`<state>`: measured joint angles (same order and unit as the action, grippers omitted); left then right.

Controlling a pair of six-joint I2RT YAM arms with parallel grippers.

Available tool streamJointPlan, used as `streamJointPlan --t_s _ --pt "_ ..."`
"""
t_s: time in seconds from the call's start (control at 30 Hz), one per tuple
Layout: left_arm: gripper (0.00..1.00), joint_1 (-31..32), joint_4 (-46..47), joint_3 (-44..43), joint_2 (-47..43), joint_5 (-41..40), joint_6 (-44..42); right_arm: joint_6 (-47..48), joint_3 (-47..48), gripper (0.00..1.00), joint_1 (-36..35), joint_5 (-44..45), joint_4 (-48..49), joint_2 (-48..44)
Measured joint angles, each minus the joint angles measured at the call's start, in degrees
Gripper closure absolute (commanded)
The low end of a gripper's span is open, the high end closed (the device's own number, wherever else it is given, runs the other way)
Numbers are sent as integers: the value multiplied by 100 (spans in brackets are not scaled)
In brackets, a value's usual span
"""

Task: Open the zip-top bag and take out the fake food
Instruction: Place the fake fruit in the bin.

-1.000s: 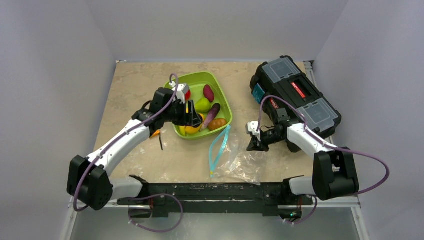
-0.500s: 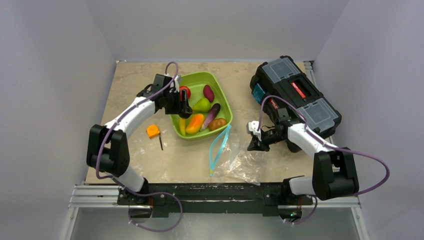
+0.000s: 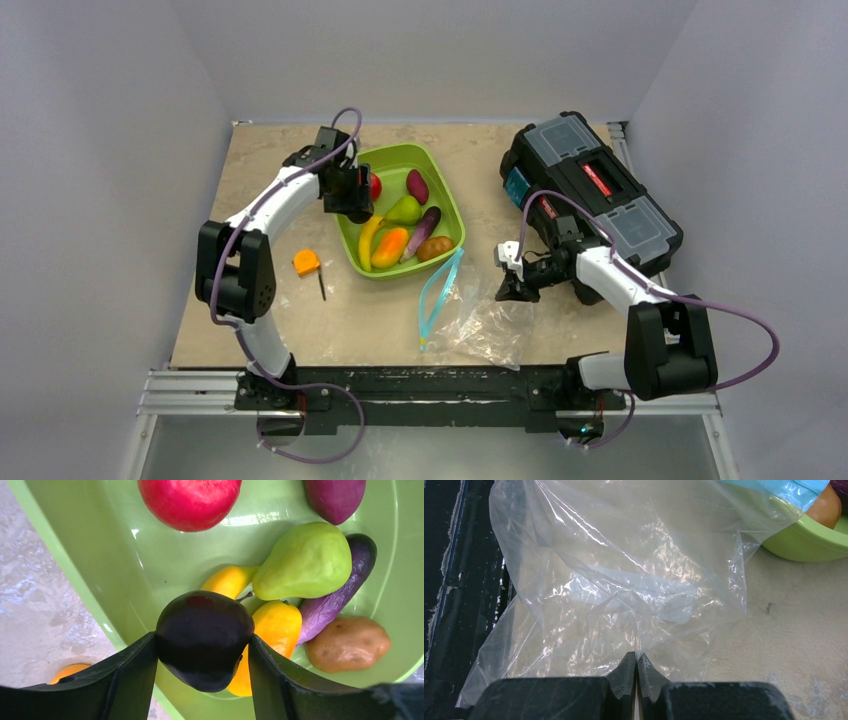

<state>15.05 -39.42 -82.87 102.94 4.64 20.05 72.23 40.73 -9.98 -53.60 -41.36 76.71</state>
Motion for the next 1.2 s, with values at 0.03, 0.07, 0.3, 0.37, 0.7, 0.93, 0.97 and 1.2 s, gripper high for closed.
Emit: streamJointPlan --t_s 0.03,0.07,0.3,0.37,0.7,0.93,0.97,1.2 --pt "35 0 -70 -109 44 -63 -17 2 0 100 4 0 0 0" --pt "30 0 -118 -184 74 -94 -26 0 0 100 11 -2 0 0" --pt "10 0 -297 -404 114 -243 -164 2 0 100 20 -7 0 0" --pt "9 0 -321 -404 96 -258 -170 2 0 100 20 -9 0 0" --pt "0 0 -197 -120 -1040 -446 -160 28 0 100 44 -11 -15 -76" --pt "0 -35 254 890 -2597 -577 173 48 0 100 131 -11 -50 -302" --pt "0 -66 330 1152 -2874 -581 269 48 0 100 151 -9 -66 -343" --pt "0 -273 409 2396 -4229 -433 616 44 52 100 306 37 -352 -730"
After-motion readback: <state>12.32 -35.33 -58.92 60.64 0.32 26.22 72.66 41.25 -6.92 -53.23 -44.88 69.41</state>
